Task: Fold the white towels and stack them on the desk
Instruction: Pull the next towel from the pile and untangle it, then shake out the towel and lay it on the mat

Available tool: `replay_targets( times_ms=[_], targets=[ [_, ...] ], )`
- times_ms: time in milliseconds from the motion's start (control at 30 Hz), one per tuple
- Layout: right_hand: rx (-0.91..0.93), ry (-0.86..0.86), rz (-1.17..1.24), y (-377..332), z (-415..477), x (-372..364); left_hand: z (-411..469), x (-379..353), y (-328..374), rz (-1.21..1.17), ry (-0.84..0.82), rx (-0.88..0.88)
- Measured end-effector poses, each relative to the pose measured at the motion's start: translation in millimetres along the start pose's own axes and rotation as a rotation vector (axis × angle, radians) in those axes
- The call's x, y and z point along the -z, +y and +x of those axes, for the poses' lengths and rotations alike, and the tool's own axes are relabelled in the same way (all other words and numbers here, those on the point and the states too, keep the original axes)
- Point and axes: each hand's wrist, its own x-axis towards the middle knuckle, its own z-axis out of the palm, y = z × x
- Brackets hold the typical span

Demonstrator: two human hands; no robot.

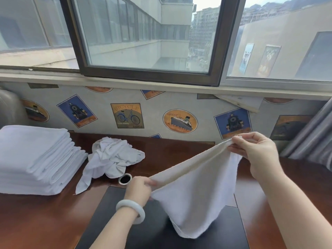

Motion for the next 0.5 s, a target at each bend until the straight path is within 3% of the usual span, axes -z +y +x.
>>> replay_targets(
  times_ms=[100, 267, 400, 500],
  targets=[
    [-0.076, 0.025, -0.052, 13, 4, 33, 10, 31, 25, -0.045, -0.025, 0.004],
    [-0.019, 0.037, -0.108, 5, 2, 70, 18, 79, 80, 0.064, 0.097, -0.233],
    [-0.148, -0.029, -0.18, 24, 7, 74, 40, 88, 99, 0.178, -0.207, -0.049],
    [-0.271, -0.035, -0.127, 49, 20, 68, 65, 82, 99, 0.225, -0.202, -0.011]
  ],
)
